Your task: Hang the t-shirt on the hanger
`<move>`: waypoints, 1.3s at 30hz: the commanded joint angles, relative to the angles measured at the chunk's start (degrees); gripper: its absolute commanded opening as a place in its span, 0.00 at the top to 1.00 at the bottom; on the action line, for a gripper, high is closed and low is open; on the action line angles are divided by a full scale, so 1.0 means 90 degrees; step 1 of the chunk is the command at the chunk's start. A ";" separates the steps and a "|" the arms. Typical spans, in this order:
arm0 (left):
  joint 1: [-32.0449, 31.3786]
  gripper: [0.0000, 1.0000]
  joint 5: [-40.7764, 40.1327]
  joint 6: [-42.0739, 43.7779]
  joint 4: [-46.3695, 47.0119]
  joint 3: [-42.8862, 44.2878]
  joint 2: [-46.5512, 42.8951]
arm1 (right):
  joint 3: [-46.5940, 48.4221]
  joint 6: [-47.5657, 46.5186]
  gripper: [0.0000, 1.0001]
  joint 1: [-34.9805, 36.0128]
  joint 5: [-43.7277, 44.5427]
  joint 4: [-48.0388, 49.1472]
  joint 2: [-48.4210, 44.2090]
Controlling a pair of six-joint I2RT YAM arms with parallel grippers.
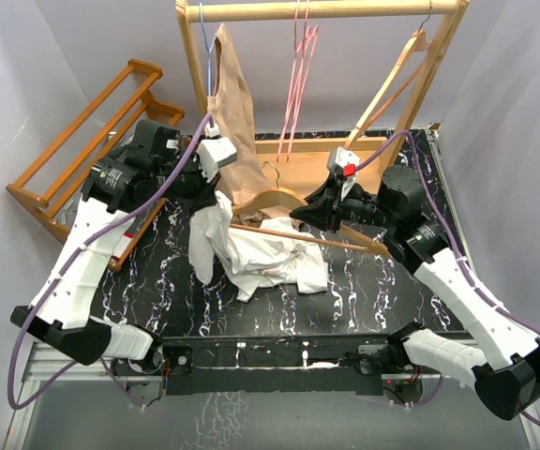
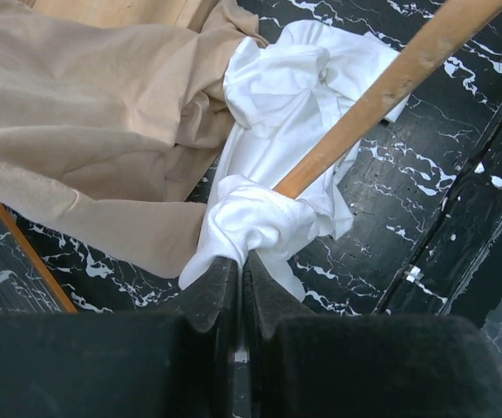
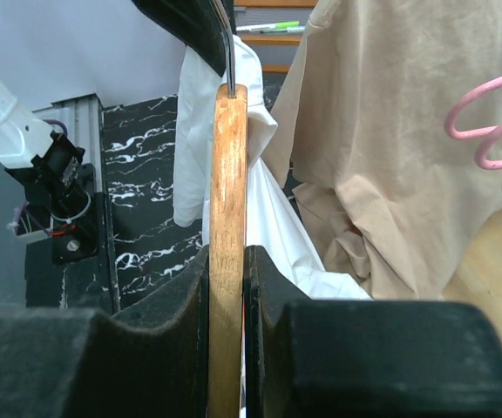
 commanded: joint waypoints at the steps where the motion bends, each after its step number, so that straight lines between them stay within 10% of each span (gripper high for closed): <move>1: -0.0012 1.00 -0.0012 -0.0138 0.0437 -0.0259 -0.0498 | 0.0093 0.0713 0.92 0.0000 -0.0356 0.1546 0.0120; 20: 0.1566 1.00 0.0264 0.0516 0.0399 -0.0334 -0.0512 | -0.0757 0.2223 0.92 -0.0724 -0.1462 0.3611 0.0411; 39: 0.1675 1.00 0.1165 0.0875 0.0134 -0.0465 -0.0637 | -0.1474 0.5593 0.92 -0.1229 -0.2245 0.8469 0.1851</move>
